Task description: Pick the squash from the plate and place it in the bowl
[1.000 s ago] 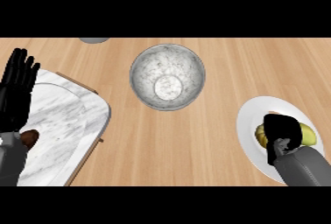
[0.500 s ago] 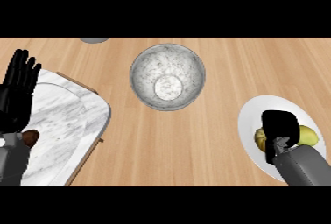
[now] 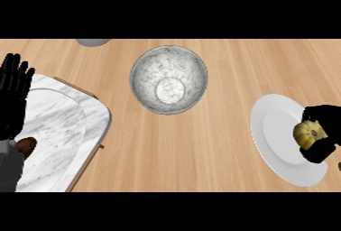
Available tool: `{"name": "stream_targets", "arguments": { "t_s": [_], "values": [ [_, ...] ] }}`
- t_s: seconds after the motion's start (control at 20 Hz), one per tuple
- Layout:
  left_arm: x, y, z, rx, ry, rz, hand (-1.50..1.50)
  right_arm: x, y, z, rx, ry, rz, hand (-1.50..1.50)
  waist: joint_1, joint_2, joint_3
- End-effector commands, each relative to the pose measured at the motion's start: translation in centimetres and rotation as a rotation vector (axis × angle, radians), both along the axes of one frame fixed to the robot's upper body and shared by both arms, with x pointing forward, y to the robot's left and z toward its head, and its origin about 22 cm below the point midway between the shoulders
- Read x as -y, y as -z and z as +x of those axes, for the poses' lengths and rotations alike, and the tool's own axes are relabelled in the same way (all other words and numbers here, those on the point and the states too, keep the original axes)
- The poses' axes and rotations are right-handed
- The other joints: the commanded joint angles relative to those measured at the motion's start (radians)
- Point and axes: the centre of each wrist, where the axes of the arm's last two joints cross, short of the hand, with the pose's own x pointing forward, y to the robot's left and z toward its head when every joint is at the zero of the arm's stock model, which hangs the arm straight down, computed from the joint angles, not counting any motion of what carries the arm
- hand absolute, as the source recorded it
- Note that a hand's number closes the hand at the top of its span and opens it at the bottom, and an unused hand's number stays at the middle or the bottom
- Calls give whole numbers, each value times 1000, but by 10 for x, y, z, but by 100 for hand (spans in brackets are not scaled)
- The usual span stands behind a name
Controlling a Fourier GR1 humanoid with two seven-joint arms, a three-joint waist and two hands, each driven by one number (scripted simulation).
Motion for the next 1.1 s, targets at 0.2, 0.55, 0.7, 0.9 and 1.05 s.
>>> {"name": "stream_targets", "arguments": {
  "t_s": [0.2, 0.55, 0.7, 0.9, 1.05],
  "values": [
    [6, -18, 7, -10, 26, 5, 0, 88, -49, -19, 295, 11, 56, 150, 8, 0, 0],
    [-4, 1, -10, -4, -1, 4, 0, 74, -117, -34, 456, -153, 263, 150, -1, -8, -2],
    [5, -2, -1, -19, 4, 12, 0, 56, -158, -46, 546, -226, 237, 150, -4, -7, -2],
    [15, 15, -7, -9, 32, 11, 0, 29, -186, -43, 613, -271, 390, 150, 19, -3, -2],
    [31, -11, 12, -1, 44, 6, 0, 9, -194, -33, 620, -301, 555, 150, 27, -1, -2]
  ]
}}
